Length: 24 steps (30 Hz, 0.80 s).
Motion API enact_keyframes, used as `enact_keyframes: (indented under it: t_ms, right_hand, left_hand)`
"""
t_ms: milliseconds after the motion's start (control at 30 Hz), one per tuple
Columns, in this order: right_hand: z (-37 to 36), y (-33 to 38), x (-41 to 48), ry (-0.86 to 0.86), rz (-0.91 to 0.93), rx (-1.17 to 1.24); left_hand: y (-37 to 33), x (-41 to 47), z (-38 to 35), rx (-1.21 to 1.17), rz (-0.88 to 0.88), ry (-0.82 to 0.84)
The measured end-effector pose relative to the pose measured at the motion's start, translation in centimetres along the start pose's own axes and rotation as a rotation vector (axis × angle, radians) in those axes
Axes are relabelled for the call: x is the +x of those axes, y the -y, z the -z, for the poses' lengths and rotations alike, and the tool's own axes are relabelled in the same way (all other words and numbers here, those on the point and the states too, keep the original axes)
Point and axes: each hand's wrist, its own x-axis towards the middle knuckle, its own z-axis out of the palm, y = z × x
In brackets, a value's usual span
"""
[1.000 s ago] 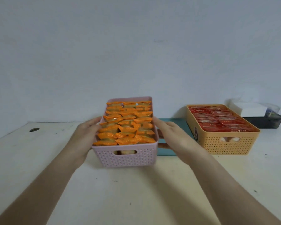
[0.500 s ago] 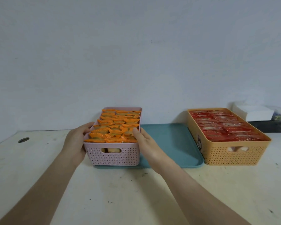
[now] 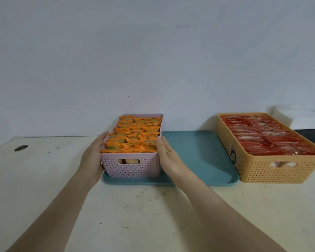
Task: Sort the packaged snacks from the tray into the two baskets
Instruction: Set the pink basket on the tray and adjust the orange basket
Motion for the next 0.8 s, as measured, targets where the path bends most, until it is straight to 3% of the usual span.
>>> enact_keyframes:
  t_ms: [133, 200, 267, 333, 400, 567, 800]
  right_hand:
    - [0.3, -0.3, -0.1, -0.001, -0.014, -0.046]
    - [1.4, 0.3, -0.7, -0.001, 0.033, -0.133]
    - [3.0, 1.4, -1.4, -0.084, 0.112, -0.290]
    - [5.6, 2.9, -2.6, -0.217, 0.203, -0.463]
    - [8.2, 4.0, -3.5, -0.349, 0.255, -0.587]
    - [16.3, 3.9, -6.6, -0.634, 0.164, -0.874]
    - [24.4, 0.2, -9.0, -0.774, -0.235, -0.882]
  left_hand:
    - [-0.1, -0.2, -0.4, 0.144, -0.073, -0.135]
    - [-0.2, -0.4, -0.1, 0.333, -0.243, -0.249]
    - [-0.8, -1.4, 0.0, 0.532, -0.518, -0.340]
    - [-1.8, -3.5, -1.8, 0.635, -0.773, -0.303]
    - [-2.3, -5.5, -4.6, 0.669, -0.859, -0.111]
    - [0.9, -9.8, -13.4, 0.803, -0.726, 0.335]
    - [5.1, -12.7, -22.7, 0.717, -0.389, 0.632]
